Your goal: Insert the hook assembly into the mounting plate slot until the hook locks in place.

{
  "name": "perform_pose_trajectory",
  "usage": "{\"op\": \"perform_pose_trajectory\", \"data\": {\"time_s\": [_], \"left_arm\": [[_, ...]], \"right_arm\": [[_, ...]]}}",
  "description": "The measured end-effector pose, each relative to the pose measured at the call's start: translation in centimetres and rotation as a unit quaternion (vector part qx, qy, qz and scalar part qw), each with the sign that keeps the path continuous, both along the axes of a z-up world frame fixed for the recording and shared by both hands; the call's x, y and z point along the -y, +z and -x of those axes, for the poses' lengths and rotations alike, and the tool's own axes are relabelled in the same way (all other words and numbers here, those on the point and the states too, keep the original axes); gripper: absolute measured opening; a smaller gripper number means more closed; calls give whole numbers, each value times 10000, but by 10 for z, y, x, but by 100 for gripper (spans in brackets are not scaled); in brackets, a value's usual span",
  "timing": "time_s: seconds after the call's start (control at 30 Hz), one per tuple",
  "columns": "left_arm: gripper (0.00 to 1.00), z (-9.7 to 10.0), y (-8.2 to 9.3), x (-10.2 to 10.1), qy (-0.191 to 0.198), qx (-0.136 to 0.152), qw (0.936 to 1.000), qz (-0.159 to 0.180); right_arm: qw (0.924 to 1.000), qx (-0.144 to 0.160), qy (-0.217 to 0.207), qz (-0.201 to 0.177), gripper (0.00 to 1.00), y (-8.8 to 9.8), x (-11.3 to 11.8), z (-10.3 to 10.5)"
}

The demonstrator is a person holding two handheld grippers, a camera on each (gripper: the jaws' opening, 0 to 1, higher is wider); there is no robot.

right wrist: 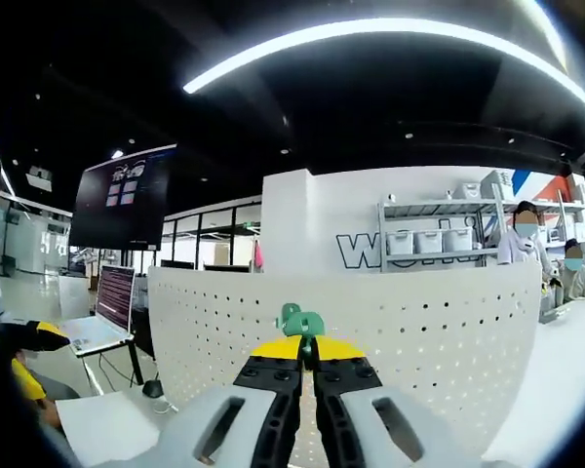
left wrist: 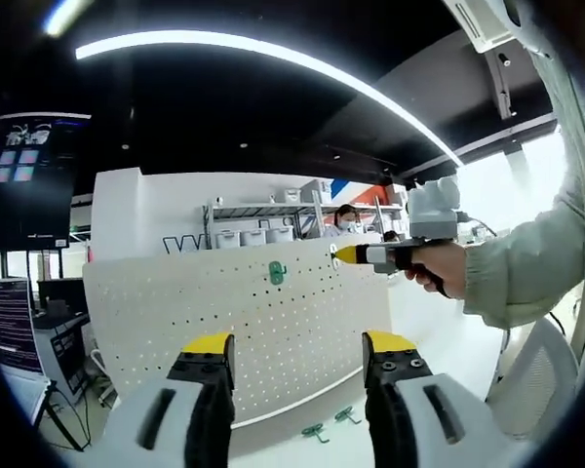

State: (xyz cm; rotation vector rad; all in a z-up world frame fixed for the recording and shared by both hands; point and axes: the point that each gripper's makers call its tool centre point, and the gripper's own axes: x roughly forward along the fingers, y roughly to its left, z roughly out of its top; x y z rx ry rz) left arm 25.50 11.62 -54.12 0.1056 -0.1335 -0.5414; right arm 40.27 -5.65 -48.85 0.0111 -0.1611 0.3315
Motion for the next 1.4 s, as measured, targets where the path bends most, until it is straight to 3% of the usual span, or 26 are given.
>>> {"op": "perform_pose_trajectory", "data": {"time_s": [0.37,0.63,1.07,1.4], "left_arm": [[55,-7,-5,0,15,-67,10000,46],[54,-13,-9,0,-1,-111,9999,69],[54,-22,-12,-9,63,-152,9998,78],[54,-26,-16,-13,91,-195,9997,96]], "right_arm": [[9991,107,-396,-82,1,5,6,-36],[9964,172,-718,-406,1,4,4,-53],[9933,23,-886,-743,1,-6,-1,-80],[9928,-60,-943,-733,1,-12,0,-92]]}}
